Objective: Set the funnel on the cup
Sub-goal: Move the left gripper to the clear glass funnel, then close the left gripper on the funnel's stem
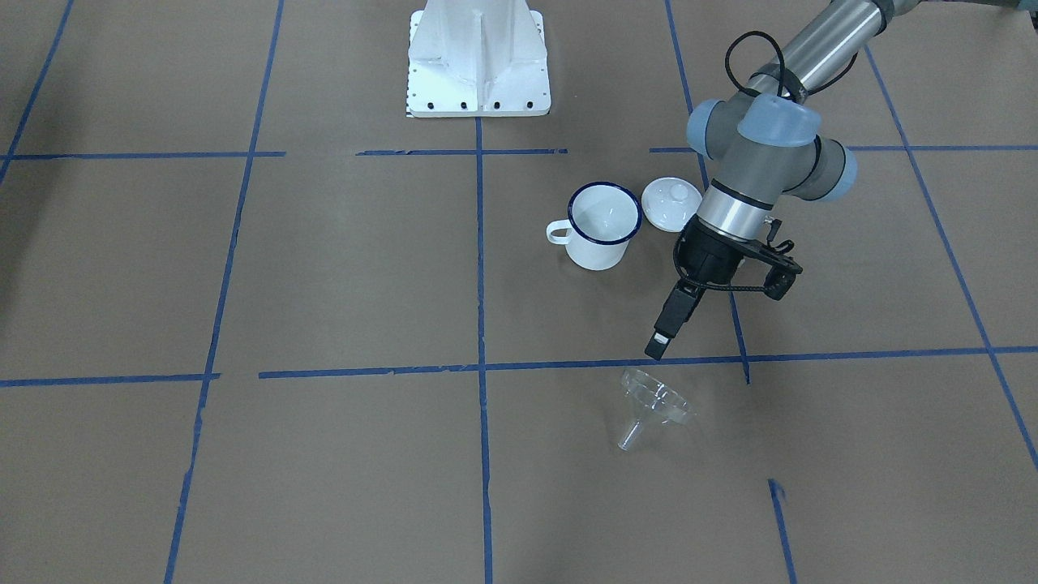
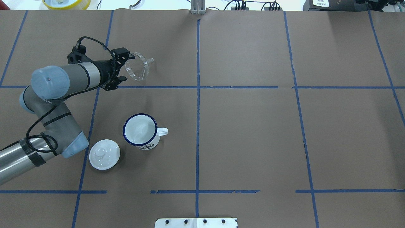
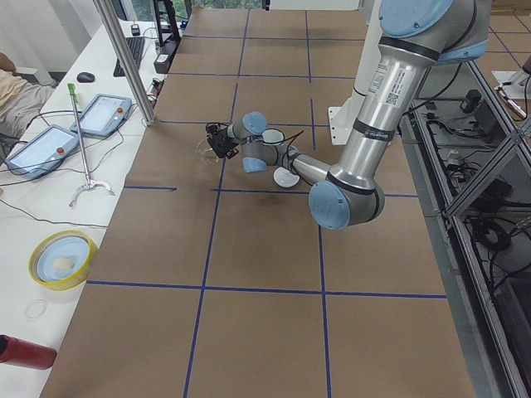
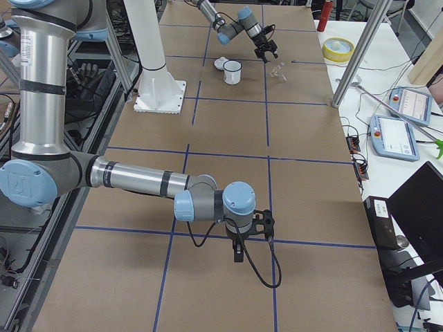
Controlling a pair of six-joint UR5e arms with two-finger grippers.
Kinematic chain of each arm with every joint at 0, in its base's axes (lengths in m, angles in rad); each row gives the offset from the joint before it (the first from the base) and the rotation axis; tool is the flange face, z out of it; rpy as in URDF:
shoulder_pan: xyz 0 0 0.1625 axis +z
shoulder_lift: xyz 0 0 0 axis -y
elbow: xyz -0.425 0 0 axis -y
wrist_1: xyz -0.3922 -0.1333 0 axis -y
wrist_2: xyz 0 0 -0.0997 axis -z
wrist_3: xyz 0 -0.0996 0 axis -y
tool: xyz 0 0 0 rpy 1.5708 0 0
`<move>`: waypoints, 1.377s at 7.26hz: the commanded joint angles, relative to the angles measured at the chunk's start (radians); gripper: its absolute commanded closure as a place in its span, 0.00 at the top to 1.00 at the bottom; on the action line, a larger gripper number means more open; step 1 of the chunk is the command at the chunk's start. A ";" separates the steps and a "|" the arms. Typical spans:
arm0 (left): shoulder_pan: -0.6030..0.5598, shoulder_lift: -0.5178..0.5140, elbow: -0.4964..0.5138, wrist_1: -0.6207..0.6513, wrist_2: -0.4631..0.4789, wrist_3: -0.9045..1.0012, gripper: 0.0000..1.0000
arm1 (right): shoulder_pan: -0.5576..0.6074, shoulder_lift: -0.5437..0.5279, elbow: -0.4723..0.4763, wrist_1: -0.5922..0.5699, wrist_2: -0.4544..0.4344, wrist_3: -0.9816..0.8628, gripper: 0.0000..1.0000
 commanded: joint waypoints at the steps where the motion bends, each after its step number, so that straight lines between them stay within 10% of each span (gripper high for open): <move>1: -0.013 -0.007 0.073 -0.136 0.019 -0.026 0.97 | 0.000 0.000 0.000 0.000 0.000 0.000 1.00; 6: -0.028 -0.136 0.241 -0.211 0.048 -0.026 0.82 | 0.000 0.000 0.000 0.000 0.000 0.000 1.00; 7: -0.028 -0.139 0.248 -0.215 0.051 -0.026 0.70 | 0.000 0.000 0.000 0.000 0.000 0.000 1.00; 9: -0.028 -0.139 0.248 -0.215 0.051 -0.026 0.00 | 0.000 0.000 0.000 0.000 0.000 0.000 1.00; 10: -0.028 -0.142 0.246 -0.215 0.053 -0.025 0.00 | 0.000 0.000 0.002 0.000 0.000 0.000 1.00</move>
